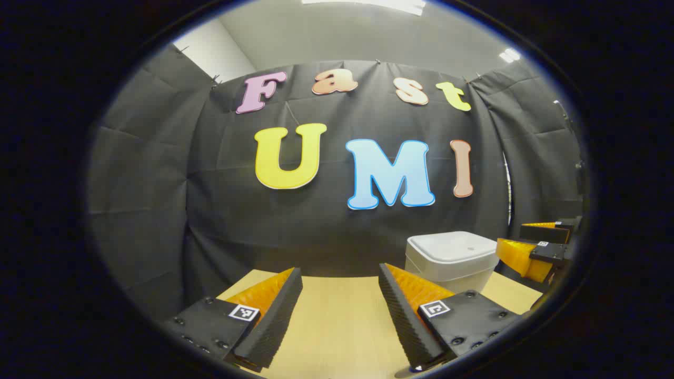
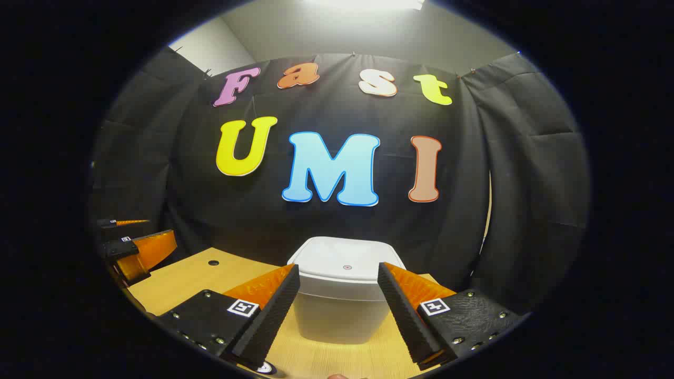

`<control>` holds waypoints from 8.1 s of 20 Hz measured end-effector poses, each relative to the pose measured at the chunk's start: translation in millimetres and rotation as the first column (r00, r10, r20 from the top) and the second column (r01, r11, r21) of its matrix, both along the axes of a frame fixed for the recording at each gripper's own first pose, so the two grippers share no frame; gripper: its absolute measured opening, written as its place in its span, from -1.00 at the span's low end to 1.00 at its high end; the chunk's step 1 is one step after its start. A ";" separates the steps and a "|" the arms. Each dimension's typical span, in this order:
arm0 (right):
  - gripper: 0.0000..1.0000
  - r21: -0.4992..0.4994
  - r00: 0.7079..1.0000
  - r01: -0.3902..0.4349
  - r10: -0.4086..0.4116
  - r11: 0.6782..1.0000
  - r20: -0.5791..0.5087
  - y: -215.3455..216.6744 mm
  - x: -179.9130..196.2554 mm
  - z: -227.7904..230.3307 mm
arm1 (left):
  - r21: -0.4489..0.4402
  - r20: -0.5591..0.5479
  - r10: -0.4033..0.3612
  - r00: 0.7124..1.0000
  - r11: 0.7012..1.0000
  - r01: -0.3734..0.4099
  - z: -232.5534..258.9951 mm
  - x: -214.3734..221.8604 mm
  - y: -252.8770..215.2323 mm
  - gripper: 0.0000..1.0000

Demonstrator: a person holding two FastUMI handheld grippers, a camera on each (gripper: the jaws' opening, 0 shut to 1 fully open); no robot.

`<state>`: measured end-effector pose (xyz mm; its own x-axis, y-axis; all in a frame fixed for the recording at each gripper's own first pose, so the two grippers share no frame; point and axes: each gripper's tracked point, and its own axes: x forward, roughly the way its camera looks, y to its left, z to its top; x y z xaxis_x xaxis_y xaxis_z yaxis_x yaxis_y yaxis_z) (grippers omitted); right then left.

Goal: Press the lid of the desktop garbage bin to open it, pick up the crumpled paper on the desktop and throw it into the bin, then pick up the pop can on the desktop and drop it into the bin, and finally close the garbage bin lid.

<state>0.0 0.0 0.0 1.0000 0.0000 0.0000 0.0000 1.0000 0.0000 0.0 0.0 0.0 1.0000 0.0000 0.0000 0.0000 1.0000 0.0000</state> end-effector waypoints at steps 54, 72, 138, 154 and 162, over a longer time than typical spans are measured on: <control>-0.99 0.019 0.994 0.040 -0.038 0.999 -0.099 -30.3 82.4 -22.8 | -0.053 -0.051 0.079 0.996 0.995 -0.082 -25.0 1.1 22.3 0.91; -0.99 0.160 0.987 -0.016 0.042 0.987 -0.158 -34.2 94.4 -41.2 | -0.057 -0.051 0.074 0.996 0.995 -0.077 -24.0 -3.1 10.4 0.91; 0.73 0.049 0.996 0.069 -0.071 0.996 0.058 -1.7 -56.2 19.6 | -0.004 -0.326 -0.005 0.945 1.000 0.004 -206.3 -46.7 55.4 0.92; 0.90 0.050 0.999 0.019 -0.017 0.999 -0.032 7.9 -62.1 -8.3 | 0.001 -0.616 -0.031 0.787 0.999 0.040 -339.2 -72.2 33.3 0.99; 0.90 0.072 0.998 0.030 -0.025 0.997 -0.065 8.9 -64.3 -21.3 | -0.001 -0.692 -0.058 0.719 0.997 0.080 -377.1 -77.6 29.7 0.95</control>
<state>-64.3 8.9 -21.3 0.9976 -0.0253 -0.0647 0.0300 0.9970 0.0716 -77.6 29.7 -377.1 0.7195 -0.0582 -0.6921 0.0799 0.9968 -0.0008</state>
